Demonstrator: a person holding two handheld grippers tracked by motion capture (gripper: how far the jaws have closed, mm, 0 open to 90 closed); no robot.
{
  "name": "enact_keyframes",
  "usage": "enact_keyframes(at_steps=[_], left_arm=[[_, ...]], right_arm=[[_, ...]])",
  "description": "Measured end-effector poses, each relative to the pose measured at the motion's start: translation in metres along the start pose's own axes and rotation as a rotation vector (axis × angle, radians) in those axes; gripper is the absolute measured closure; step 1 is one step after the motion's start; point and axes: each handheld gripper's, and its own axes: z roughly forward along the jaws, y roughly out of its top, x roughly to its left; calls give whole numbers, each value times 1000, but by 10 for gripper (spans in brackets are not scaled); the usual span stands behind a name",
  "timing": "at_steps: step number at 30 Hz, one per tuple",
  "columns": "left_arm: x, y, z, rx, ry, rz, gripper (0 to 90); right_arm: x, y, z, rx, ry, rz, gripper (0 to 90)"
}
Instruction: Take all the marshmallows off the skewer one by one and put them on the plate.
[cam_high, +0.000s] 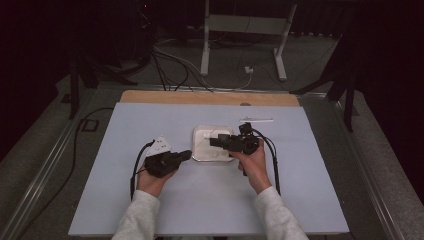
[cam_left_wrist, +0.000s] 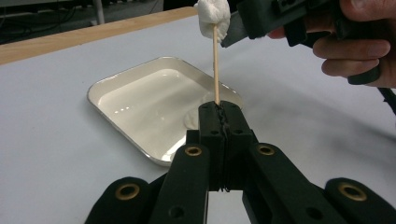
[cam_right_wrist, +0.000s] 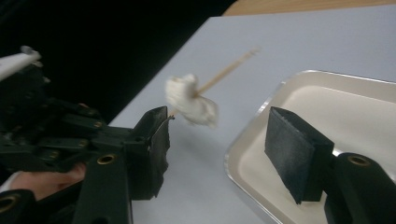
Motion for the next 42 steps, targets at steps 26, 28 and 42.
enact_keyframes(at_steps=[26, 28, 42], left_arm=[[-8, 2, 2, -64, -71, 0, 900], [-8, 2, 2, -65, -72, 3, 900], [0, -3, -4, -69, -79, 18, 900]], right_arm=[[10, 3, 9, -37, 194, 63, 753], [11, 3, 8, -46, 196, 61, 764], [6, 12, -11, -151, 158, 85, 784]])
